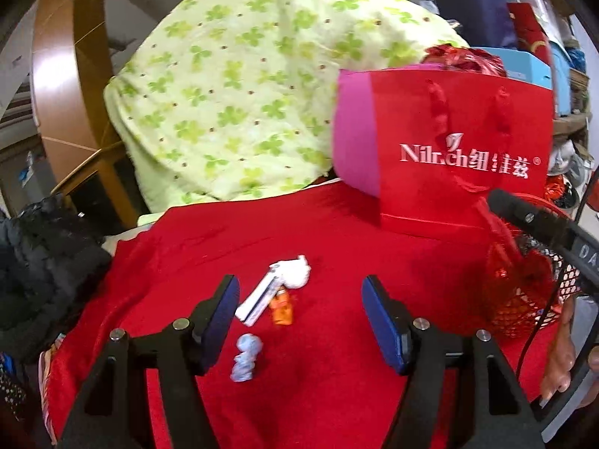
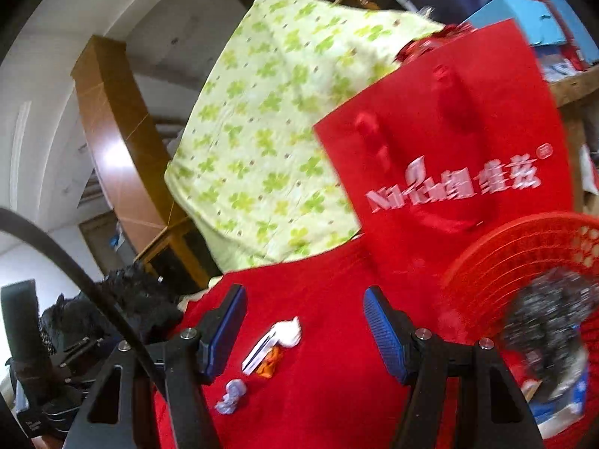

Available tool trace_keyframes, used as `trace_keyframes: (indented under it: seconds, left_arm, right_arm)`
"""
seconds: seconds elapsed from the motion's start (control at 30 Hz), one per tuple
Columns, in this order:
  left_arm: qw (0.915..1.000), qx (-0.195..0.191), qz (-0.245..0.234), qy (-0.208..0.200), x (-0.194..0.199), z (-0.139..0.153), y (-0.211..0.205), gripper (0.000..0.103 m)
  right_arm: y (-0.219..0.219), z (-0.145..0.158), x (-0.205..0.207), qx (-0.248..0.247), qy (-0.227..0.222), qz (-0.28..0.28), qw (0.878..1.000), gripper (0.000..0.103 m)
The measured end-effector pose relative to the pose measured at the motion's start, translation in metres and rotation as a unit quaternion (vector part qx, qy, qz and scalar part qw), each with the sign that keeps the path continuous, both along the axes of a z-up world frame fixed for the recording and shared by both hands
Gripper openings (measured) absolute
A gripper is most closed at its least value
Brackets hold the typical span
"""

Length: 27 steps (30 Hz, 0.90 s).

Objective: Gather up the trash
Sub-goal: 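Move both grippers back over the remaining trash on the red blanket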

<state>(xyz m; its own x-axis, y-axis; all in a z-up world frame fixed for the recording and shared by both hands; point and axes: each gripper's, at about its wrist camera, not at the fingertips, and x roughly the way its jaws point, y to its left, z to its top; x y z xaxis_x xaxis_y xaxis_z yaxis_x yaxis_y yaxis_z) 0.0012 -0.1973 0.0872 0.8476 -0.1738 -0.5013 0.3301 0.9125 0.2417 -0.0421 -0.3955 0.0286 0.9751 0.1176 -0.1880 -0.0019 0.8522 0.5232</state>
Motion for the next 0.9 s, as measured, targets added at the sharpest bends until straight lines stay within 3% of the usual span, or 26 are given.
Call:
trace_keyframes:
  seconds: [0.53, 0.9]
  left_arm:
    - [0.9985, -0.02, 0.05, 0.006, 0.012, -0.007, 0.072, 0.069]
    - [0.996, -0.027, 0.078, 0.034, 0.033, -0.032, 0.117, 0.069]
  right_arm:
    - [0.076, -0.022, 0.055, -0.031, 0.055, 0.055, 0.996, 0.069]
    - [0.109, -0.035, 0.084, -0.05, 0.095, 0.092, 0.99, 0.069]
